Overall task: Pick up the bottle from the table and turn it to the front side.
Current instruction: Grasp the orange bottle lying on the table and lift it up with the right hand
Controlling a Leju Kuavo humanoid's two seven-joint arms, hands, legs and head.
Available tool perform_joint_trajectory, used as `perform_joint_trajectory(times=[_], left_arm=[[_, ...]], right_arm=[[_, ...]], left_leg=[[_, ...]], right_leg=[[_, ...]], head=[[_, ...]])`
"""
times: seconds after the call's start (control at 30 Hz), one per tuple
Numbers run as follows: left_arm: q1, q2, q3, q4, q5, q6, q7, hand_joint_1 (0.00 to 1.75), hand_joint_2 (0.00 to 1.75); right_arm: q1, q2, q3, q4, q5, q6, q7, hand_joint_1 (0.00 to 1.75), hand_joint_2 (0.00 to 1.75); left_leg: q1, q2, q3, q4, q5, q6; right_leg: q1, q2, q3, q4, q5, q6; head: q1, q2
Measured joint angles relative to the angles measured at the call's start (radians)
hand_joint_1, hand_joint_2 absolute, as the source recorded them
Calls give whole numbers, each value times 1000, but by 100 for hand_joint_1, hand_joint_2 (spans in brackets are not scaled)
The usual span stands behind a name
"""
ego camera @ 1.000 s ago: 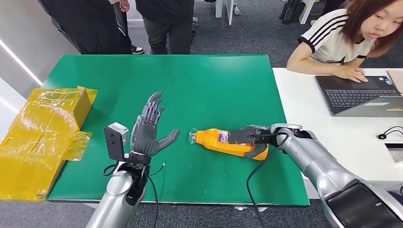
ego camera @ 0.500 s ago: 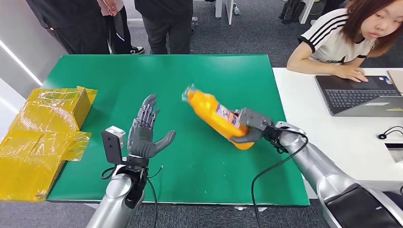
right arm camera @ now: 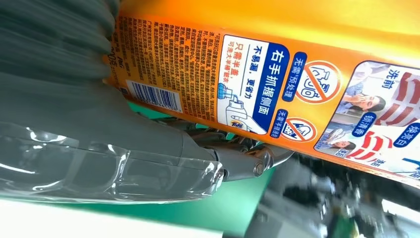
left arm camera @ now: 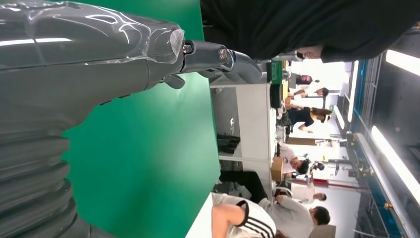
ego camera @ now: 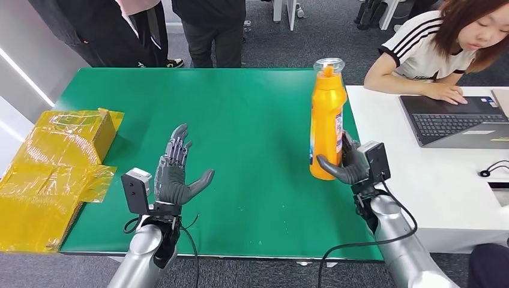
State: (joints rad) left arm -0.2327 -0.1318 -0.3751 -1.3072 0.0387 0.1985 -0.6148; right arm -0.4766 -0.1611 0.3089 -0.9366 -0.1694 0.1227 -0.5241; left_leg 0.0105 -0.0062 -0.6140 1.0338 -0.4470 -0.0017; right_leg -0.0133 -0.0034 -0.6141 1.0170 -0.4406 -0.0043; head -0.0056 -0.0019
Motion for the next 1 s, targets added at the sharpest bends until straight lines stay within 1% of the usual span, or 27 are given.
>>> perform_joint_trajectory(times=[0.1, 0.2, 0.27, 0.37, 0.5, 0.63, 0.87, 1.0], left_arm=[[6, 4, 5, -2, 0, 3, -2, 0, 175], [-4, 6, 6, -4, 2, -21, 10, 0, 175], [-29, 4, 2, -3, 9, -55, 31, 0, 175], [-98, -7, -10, 2, 35, -117, 69, 0, 175], [-201, -34, -44, 25, 82, -224, 131, 0, 175], [-278, -54, -78, 51, 116, -299, 165, 0, 175], [-395, -65, -126, 120, 172, -410, 221, 0, 175], [-448, -74, -152, 169, 188, -436, 238, 0, 175]], right_arm=[[78, 8, -46, -119, -4, -81, -8, 175, 175], [134, 19, -60, -214, 27, -118, -28, 175, 175], [146, 35, -48, -246, 74, -133, -50, 175, 175], [128, 76, -3, -256, 133, -156, -64, 175, 175], [60, 148, 92, -216, 195, -175, -59, 175, 175], [7, 203, 169, -151, 221, -180, -57, 175, 175], [-58, 251, 237, -14, 252, -171, -71, 175, 175], [-88, 267, 260, 55, 262, -169, -75, 175, 175]], left_leg=[[0, 0, 0, 0, 0, 0], [0, 1, 0, 0, 0, 0], [0, 2, 0, 0, 0, 0], [0, 2, 0, 0, 2, -2], [1, 2, 0, 0, 4, -3], [1, 2, 0, 0, 4, -2], [0, 2, 0, 0, 4, -2], [0, 2, 0, 0, 4, -2]], right_leg=[[0, -1, 0, 0, 0, 0], [0, 0, 0, 0, 0, 0], [0, 2, -1, 0, 0, 0], [0, 3, -1, 1, 1, -1], [0, 3, -2, 1, 2, -2], [0, 2, -2, 2, 3, -2], [0, 3, -2, 1, 3, -2], [0, 2, -2, 1, 3, -2]], head=[[0, 0], [0, 0], [0, 0], [0, 0], [0, 0], [0, 0], [0, 0], [0, 0]])
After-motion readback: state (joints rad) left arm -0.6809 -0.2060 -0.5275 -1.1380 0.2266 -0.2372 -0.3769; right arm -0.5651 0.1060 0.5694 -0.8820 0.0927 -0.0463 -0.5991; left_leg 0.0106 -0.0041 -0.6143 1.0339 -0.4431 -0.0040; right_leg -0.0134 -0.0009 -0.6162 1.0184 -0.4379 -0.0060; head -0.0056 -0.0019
